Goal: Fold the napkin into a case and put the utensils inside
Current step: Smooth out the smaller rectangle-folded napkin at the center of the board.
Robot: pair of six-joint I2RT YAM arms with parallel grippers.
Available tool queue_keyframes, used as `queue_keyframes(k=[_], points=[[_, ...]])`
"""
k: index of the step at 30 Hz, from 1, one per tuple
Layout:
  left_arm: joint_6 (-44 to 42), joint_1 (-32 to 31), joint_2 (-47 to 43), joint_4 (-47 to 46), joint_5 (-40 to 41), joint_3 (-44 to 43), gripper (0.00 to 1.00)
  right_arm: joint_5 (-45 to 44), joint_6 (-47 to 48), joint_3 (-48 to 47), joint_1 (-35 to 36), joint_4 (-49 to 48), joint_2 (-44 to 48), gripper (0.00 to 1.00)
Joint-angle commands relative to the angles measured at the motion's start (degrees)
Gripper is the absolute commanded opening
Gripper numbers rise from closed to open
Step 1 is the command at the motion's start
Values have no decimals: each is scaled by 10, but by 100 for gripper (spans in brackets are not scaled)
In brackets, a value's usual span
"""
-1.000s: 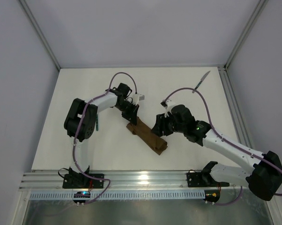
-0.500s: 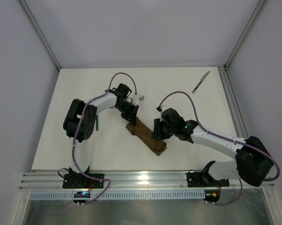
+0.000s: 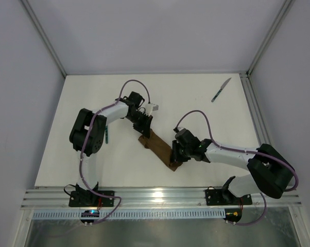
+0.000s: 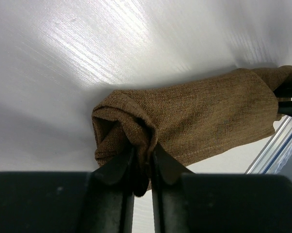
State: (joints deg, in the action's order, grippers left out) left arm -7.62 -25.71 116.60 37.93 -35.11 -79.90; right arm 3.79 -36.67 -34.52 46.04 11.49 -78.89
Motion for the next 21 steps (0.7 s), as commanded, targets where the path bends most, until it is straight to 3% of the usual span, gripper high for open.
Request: queue_keyframes(k=[1, 12, 17, 21], points=[[-7, 4, -22, 28, -1, 4, 19, -35, -12, 11, 3, -9, -13, 23], [-29, 12, -44, 82, -21, -4, 24, -52, -31, 13, 3, -25, -33, 18], [-35, 11, -55, 74, -17, 10, 10, -59, -19, 3, 3, -8, -18, 21], [-32, 11, -48, 61, -12, 23, 7, -109, 44, -63, 3, 67, 38, 27]])
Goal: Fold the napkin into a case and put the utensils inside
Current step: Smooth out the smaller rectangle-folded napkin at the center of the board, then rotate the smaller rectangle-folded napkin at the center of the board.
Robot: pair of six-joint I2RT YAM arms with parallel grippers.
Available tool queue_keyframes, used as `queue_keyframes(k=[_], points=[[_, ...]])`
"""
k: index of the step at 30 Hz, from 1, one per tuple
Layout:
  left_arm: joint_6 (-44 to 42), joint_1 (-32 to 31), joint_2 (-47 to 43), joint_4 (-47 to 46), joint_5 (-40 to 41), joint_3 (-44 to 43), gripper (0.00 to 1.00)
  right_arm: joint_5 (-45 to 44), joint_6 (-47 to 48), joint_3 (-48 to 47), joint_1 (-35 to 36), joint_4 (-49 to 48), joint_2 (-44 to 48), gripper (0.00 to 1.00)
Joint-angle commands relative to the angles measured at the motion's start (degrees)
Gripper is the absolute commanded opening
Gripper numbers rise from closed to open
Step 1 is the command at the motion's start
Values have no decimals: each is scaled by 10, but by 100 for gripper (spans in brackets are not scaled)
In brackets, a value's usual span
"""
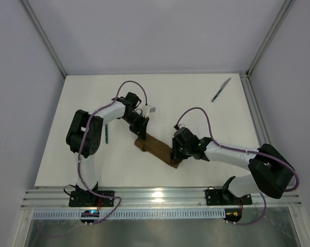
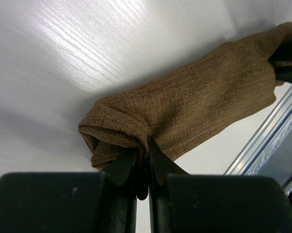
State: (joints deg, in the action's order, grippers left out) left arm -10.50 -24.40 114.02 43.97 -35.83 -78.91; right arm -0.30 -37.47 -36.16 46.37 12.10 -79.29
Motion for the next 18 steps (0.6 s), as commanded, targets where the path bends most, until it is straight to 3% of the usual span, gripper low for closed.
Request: queue_keyframes(k=[1, 5, 9, 18], points=[[-2, -2, -22, -12, -1, 17, 6, -79, 66, -55, -1, 75, 53, 28], [0, -5, -19, -26, 3, 35, 5, -101, 141, -72, 14, 58, 101, 40], [5, -5, -19, -31, -1, 35, 5, -123, 251, -76, 52, -53, 98, 52], [11, -5, -22, -30, -4, 26, 5, -97, 371, -119, 124, -246, -52, 56]])
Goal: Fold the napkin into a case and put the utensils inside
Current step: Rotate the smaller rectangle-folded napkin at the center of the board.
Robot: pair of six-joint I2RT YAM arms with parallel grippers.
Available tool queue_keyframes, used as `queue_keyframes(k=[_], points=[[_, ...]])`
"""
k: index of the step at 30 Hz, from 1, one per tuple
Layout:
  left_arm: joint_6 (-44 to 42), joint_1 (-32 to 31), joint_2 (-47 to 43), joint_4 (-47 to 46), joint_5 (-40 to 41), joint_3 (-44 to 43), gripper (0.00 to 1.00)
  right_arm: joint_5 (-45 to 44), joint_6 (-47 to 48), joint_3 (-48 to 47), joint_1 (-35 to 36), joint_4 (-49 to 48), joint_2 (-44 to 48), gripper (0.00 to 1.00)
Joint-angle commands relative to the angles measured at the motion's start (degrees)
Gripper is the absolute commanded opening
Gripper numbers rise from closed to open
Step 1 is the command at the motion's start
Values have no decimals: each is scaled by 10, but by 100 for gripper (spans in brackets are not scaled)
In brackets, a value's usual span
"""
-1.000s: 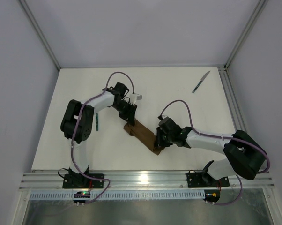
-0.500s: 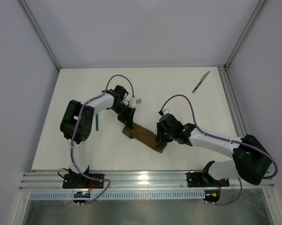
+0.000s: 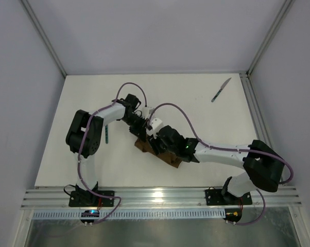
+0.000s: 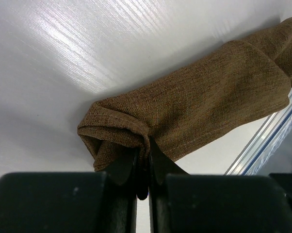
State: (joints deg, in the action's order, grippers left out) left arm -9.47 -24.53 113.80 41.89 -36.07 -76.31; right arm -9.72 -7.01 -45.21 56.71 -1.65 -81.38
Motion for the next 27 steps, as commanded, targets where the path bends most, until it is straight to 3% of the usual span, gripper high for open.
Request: queue_keyframes(k=[1, 9, 16, 24, 27], points=[[0, -3, -19, -8, -1, -1, 5, -6, 74, -35, 26, -114, -46, 56], [-1, -3, -18, -7, -5, -1, 6, -35, 96, -99, 43, -95, -167, 56], [-1, -3, -16, -2, -9, -5, 6, -49, 85, -100, 43, -105, -185, 45], [-1, -3, -15, -1, -9, -10, 6, -37, 71, -112, 43, -87, -216, 43], [0, -3, -15, -2, -10, -11, 6, -51, 65, -110, 42, -83, -218, 37]])
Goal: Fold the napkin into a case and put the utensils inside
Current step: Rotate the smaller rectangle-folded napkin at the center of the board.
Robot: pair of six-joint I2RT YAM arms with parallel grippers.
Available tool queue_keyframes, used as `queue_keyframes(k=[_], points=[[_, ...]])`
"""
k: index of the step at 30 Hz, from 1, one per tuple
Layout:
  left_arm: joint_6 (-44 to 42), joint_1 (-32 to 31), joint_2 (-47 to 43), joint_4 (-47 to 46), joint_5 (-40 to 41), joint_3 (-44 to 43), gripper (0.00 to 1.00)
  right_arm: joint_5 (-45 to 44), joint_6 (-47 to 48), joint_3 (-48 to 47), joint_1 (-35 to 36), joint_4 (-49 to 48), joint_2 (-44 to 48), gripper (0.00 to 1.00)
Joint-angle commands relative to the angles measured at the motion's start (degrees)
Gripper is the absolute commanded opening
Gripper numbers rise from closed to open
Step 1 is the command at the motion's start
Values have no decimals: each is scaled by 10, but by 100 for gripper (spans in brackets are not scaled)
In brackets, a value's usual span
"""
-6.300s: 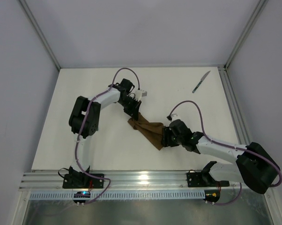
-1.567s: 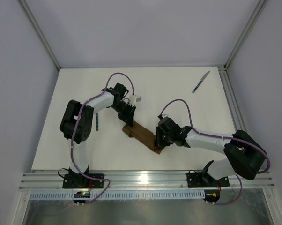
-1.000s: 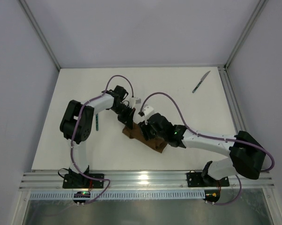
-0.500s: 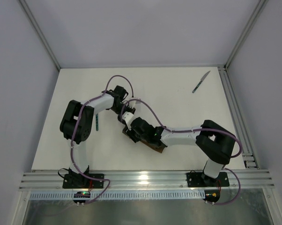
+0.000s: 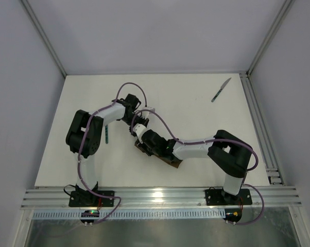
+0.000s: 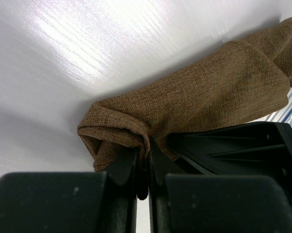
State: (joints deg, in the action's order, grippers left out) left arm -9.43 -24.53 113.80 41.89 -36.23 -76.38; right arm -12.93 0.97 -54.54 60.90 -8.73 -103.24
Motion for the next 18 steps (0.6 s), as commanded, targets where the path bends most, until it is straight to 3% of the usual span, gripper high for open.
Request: queue_keyframes(k=[1, 6, 10, 13, 18], points=[[-1, -3, -15, -2, -9, -11, 6, -20, -25, -16, 0, -13, 1, 35], [-3, -3, -13, 1, -5, -14, 7, -25, -32, -15, -4, -10, 1, 23], [-9, -3, -13, 12, -6, -25, 18, -27, -46, -9, -8, -15, -1, 4], [-12, -3, -18, 21, -5, -46, 30, -25, -64, -3, -13, -24, 1, 4], [-19, 0, -29, 50, -2, -90, 35, -6, -92, 3, -30, -30, 4, 4]])
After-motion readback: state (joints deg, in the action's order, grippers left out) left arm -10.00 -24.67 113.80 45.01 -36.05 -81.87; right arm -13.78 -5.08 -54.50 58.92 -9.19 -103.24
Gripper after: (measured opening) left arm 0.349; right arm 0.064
